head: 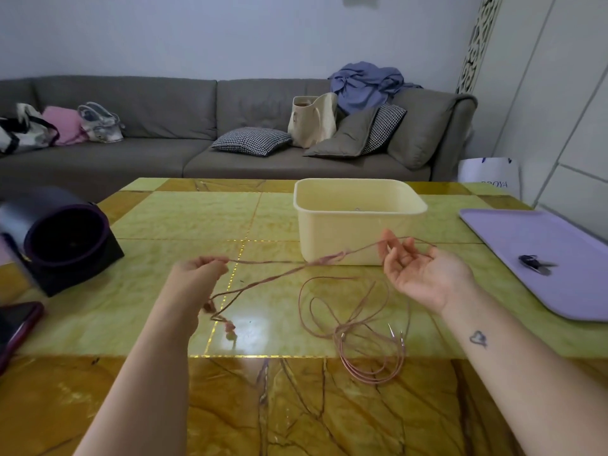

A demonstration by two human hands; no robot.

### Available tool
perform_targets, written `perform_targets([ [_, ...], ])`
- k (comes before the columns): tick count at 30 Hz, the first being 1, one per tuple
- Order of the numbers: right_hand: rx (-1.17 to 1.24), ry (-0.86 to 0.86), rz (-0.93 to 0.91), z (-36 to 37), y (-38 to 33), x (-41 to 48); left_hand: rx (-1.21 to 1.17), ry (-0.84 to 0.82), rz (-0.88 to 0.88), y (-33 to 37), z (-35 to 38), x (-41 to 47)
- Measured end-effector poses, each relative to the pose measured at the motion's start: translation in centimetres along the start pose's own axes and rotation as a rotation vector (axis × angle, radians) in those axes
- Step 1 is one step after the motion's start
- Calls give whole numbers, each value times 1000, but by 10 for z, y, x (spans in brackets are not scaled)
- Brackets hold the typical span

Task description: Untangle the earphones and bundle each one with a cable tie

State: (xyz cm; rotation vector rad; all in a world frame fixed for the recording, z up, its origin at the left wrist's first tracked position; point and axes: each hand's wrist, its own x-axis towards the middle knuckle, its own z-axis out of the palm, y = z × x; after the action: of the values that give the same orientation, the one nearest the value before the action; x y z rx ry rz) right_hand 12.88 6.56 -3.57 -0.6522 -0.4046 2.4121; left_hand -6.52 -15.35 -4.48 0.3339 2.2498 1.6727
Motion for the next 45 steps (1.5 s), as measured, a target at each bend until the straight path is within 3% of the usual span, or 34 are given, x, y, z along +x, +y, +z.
perform_targets([
  [3,109,-79,-7,2,-6,-1,124,28,12,-1,4,-4],
  [5,-57,-64,-18,4,-9,0,125,15,3,-1,6,-4],
  [7,-532,-72,-108,6,-9,-1,67,8,-38,0,8,-4],
  [11,-1936,-188,-408,6,10,-5,-202,-64,-141,1,1,2],
  [12,-2125,-189,-416,4,14,-5,-268,-87,-157,1,0,3],
  [14,-2254,-174,-433,3,21,-3,-442,-122,-208,3,-5,3],
  [16,-2160,-164,-477,5,20,-5,-644,-132,-274,1,-10,4],
  [21,-1493,-6,-655,10,14,-4,-818,-104,-382,-5,-10,9],
  [27,-539,-141,-356,23,11,-6,-535,-240,-297,-12,-1,12],
  [31,-193,-220,-251,30,1,-15,-864,-389,-409,-14,0,10],
  [35,0,-252,-230,30,1,-18,-965,-338,-455,-13,6,11],
  [41,38,-262,-164,29,9,-19,-1070,-132,-567,-19,16,12],
  [43,22,-269,-135,31,13,-21,-851,-128,-506,-15,18,12],
  [45,0,-290,-107,35,18,-24,-392,-74,-327,-12,23,12],
])
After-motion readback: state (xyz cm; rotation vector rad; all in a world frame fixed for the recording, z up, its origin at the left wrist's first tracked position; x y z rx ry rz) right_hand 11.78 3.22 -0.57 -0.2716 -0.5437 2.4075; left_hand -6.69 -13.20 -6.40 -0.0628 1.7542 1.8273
